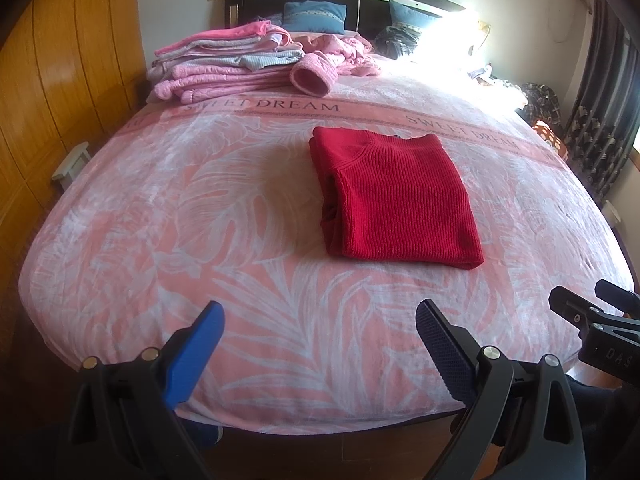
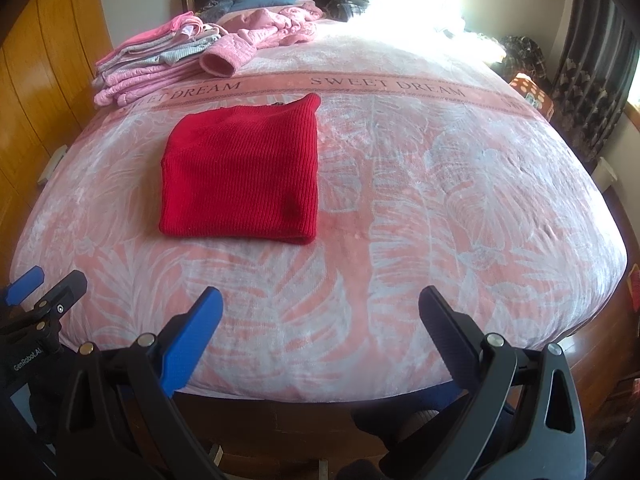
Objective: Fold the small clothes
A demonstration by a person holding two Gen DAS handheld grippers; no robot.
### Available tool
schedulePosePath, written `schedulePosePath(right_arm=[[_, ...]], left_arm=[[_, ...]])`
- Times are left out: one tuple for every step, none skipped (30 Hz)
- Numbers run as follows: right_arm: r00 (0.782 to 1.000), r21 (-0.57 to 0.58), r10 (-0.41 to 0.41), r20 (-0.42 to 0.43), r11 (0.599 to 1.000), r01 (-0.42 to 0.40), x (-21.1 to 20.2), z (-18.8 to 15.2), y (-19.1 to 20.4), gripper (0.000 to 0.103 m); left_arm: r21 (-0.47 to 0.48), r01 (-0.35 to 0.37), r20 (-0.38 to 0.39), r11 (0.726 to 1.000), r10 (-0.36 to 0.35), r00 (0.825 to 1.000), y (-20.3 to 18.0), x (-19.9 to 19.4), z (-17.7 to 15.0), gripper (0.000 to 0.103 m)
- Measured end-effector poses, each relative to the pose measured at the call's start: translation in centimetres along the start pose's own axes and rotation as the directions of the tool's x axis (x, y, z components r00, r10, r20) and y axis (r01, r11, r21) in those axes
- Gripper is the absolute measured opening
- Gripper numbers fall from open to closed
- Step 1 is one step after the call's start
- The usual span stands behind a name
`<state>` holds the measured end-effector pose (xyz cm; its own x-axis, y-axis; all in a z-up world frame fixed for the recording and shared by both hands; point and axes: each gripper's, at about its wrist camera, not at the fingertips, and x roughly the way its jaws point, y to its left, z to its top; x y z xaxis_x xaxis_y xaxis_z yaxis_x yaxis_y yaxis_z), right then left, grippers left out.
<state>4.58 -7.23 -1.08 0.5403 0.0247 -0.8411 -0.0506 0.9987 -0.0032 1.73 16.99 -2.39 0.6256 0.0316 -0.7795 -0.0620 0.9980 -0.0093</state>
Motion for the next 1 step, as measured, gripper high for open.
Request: schedulePosePath(right_arm=[[1.0,-0.002,-0.001,0.004,1.0,0.001,-0.09,0.02,0.05,0.098]], left_arm=[[0.001,-0.001,-0.001,1.0,0.001,1.0,0.01,0.01,0.0,0.097]])
